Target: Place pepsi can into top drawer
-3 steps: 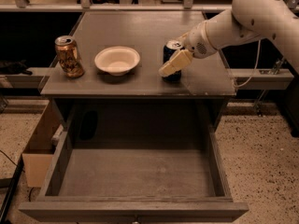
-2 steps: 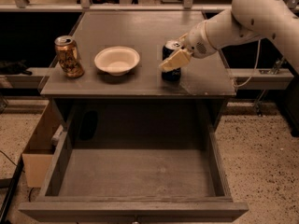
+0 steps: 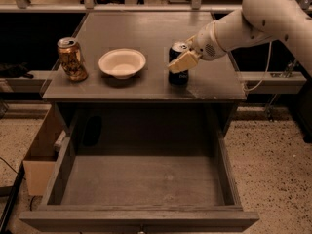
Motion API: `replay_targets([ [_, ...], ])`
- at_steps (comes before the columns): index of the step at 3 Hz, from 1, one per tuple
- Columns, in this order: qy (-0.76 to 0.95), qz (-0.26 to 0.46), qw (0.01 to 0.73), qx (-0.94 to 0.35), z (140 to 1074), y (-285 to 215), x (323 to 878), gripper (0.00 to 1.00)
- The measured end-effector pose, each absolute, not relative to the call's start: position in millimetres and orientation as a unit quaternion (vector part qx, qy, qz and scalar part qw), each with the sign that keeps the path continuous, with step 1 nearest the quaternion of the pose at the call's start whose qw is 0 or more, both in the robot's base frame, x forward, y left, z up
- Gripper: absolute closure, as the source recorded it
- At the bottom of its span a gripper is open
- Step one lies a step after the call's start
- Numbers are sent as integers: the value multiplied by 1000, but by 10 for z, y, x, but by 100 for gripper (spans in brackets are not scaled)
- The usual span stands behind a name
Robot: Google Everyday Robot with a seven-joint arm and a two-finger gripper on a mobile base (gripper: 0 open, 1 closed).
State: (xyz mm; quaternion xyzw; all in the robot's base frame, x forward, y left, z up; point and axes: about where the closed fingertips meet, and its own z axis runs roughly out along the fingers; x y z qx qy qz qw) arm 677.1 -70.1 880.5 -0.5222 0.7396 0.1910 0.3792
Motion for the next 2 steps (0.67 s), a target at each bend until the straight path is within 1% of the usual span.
replay_targets([
  [1, 740, 191, 379, -522, 8804, -700, 6771, 100],
  [2, 740, 191, 379, -522, 8806, -700, 6770, 100],
])
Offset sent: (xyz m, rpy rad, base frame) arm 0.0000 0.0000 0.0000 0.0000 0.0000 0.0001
